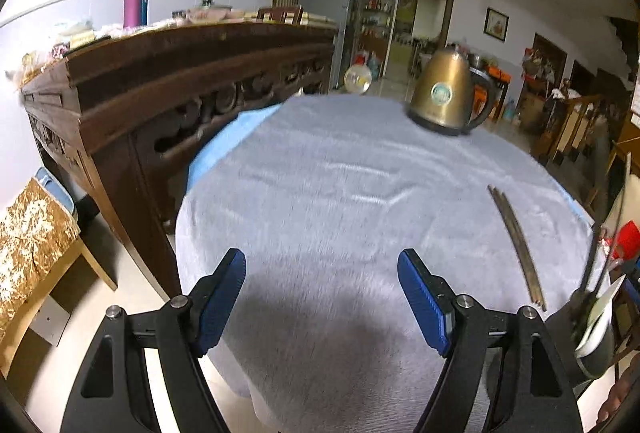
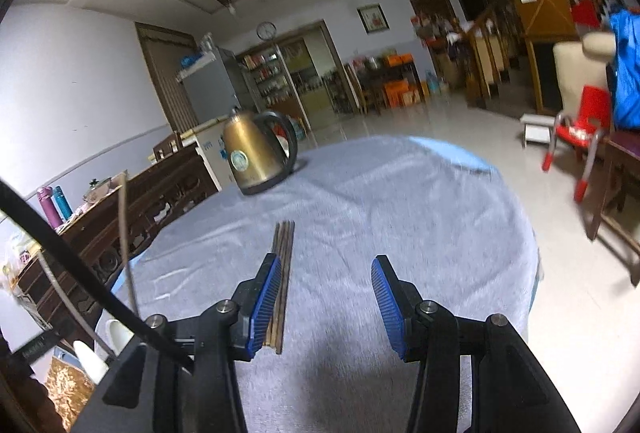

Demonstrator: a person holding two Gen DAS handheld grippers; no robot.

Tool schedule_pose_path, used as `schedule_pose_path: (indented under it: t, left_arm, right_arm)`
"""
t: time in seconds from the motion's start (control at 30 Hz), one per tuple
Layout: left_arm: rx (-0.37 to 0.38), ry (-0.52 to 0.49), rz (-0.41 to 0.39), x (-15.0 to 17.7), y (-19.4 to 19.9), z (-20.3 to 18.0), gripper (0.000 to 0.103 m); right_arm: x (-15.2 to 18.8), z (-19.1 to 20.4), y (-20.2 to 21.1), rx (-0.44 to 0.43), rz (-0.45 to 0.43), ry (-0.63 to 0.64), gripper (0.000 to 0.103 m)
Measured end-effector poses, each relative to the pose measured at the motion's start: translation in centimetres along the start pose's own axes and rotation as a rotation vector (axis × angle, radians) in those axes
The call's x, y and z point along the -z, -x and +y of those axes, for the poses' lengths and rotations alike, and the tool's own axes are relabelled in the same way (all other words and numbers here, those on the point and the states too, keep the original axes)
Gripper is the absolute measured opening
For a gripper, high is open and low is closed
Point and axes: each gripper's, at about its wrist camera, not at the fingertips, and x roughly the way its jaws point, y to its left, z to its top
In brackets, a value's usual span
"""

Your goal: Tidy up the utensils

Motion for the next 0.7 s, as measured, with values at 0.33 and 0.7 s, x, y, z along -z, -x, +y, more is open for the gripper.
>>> schedule_pose_path:
  t: [0.33,0.7]
  left_arm:
    - [-0.023,-0.025,0.051,-0.2,-2.8,0.3,0.079]
    - [0.033,-0.140,0.040,-4.0,-6.8,-3.0,0.079]
  right_arm:
    - [0.8,-0.6,-2.9,-0.020,0.109,-0.042,0.051]
    - [-1.7,-0.6,-9.5,-0.138,0.268,-0.078,0.051]
